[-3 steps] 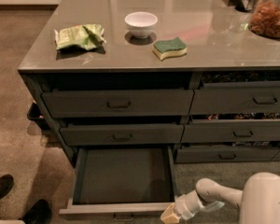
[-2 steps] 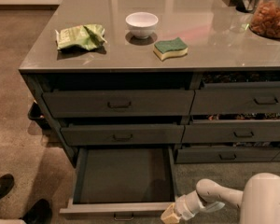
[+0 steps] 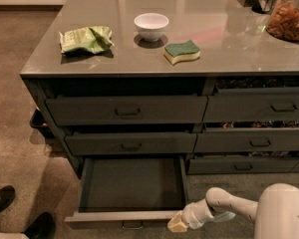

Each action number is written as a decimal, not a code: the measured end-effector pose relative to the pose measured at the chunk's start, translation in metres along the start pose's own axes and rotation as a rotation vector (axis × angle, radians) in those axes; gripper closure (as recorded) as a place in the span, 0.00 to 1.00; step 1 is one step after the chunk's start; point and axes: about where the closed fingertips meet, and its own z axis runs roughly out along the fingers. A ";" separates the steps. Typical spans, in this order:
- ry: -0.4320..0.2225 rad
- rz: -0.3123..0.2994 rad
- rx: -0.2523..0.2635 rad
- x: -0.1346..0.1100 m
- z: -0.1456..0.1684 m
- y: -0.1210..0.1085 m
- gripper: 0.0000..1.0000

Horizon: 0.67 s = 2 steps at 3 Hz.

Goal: Close bottom drawer

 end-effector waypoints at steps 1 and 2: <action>-0.015 -0.016 0.014 -0.011 0.003 -0.008 0.29; -0.032 -0.034 0.025 -0.024 0.007 -0.016 0.06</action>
Offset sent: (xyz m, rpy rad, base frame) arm 0.1113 0.0556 0.0016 0.0772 -0.1884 -0.0135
